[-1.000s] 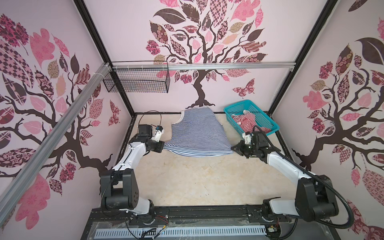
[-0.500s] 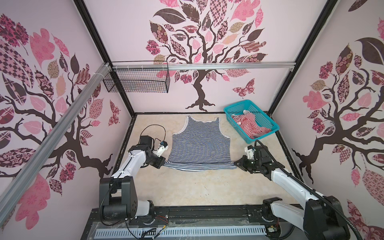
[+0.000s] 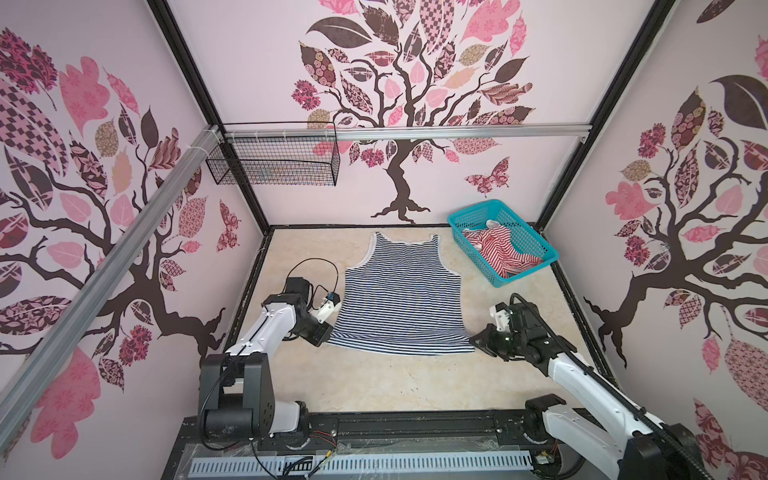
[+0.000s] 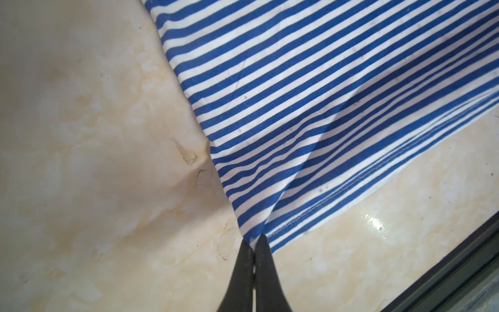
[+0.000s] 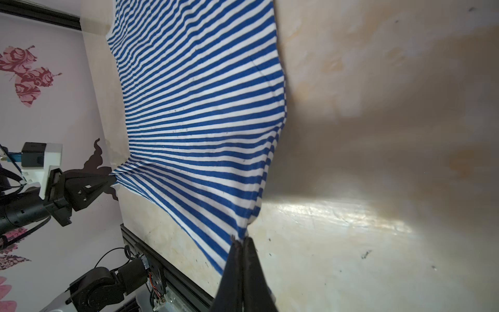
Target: Fold and stack the tank tops
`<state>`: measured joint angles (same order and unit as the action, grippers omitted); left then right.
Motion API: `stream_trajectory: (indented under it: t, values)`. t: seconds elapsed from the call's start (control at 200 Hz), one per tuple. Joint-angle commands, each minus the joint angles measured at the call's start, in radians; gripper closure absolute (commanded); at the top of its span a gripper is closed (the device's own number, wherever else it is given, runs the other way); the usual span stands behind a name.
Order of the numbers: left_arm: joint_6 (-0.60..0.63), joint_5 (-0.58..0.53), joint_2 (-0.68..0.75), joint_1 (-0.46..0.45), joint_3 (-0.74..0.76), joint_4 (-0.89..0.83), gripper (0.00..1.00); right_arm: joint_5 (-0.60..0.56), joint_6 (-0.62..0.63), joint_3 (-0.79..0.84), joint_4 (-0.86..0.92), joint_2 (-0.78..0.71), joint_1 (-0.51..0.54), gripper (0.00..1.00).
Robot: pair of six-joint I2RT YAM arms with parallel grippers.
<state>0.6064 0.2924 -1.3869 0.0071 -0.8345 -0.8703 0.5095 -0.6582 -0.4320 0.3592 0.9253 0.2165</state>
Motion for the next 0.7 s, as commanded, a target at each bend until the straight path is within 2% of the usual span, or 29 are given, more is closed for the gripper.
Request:
stream_trajectory:
  t: [0.0, 0.18, 0.38, 0.645, 0.695]
  values:
    - [0.006, -0.004, 0.011, 0.024, -0.011, -0.003, 1.0, -0.003, -0.037, 0.015, 0.072, -0.042, 0.006, 1.0]
    - [-0.025, -0.024, 0.012, 0.048, -0.045, 0.024, 1.0, -0.023, -0.055, 0.015, 0.118, -0.057, 0.006, 1.0]
    - [-0.057, -0.088, -0.027, 0.05, -0.061, 0.068, 1.0, -0.134, -0.027, 0.013, 0.163, -0.022, 0.006, 1.0]
    - [-0.017, -0.106, -0.098, 0.048, -0.058, 0.039, 0.99, -0.157, 0.003, 0.027, 0.159, 0.024, 0.012, 1.0]
    - [-0.005, -0.101, -0.097, 0.045, -0.054, 0.028, 0.96, -0.155, 0.005, 0.027, 0.156, 0.026, 0.018, 0.93]
